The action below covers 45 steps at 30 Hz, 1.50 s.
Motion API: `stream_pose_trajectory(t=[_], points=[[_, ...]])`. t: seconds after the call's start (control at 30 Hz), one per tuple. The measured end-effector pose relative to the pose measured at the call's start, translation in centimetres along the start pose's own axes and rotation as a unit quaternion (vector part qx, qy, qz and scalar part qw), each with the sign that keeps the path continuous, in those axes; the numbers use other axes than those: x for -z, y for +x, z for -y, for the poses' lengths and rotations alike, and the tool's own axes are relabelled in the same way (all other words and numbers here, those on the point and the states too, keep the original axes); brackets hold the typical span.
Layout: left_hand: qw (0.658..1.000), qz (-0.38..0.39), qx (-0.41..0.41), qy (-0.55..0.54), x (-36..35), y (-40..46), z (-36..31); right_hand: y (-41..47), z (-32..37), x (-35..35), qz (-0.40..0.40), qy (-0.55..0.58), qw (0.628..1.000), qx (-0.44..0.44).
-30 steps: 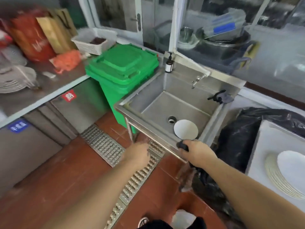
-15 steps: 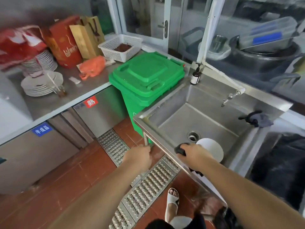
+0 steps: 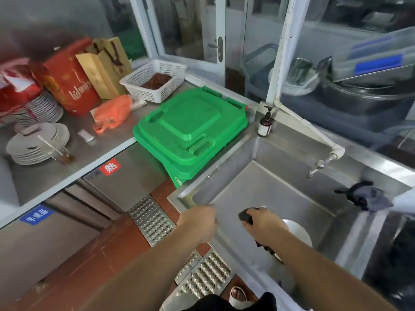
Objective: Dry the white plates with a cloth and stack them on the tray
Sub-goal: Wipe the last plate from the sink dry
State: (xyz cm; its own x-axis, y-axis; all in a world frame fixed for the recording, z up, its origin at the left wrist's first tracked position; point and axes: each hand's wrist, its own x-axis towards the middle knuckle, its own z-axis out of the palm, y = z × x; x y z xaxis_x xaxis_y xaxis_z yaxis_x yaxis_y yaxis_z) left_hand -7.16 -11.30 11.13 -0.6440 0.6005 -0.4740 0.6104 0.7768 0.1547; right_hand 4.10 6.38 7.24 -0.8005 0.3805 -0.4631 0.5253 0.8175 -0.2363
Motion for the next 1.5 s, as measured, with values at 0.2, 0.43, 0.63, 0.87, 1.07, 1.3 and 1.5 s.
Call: stream_pose_trajectory(t=[0.2, 0.43, 0.63, 0.87, 1.07, 1.3, 1.5], points=[[0.995, 0.029, -0.068, 0.062, 0.4, 7.3, -0.4, 2.8, -2.0, 0.3, -0.011, 0.073, 0.995, -0.068], [0.973, 0.064, -0.185, 0.118, 0.4, 15.9, -1.2, 4.0, -3.5, -0.5, -0.038, 0.163, 0.959, -0.227], [0.951, 0.123, -0.244, 0.143, -1.4, 21.5, -2.1, 3.5, -4.1, -3.8, -0.03, 0.241, 0.914, -0.325], [0.929, 0.184, -0.278, 0.159, -6.6, 23.6, -4.5, 1.4, -7.8, -9.1, -0.028, 0.321, 0.845, -0.427], [0.921, 0.202, -0.283, 0.175, -11.4, 26.3, -7.8, 2.6, -11.7, -13.0, -0.034, 0.371, 0.814, -0.446], [0.924, 0.225, -0.257, 0.175, -18.7, 29.4, -9.9, 5.3, -15.2, -18.7, -0.042, 0.453, 0.757, -0.469], [0.929, 0.237, -0.238, 0.154, -24.5, 32.5, -12.4, 7.6, -17.8, -23.7, -0.057, 0.449, 0.737, -0.502]])
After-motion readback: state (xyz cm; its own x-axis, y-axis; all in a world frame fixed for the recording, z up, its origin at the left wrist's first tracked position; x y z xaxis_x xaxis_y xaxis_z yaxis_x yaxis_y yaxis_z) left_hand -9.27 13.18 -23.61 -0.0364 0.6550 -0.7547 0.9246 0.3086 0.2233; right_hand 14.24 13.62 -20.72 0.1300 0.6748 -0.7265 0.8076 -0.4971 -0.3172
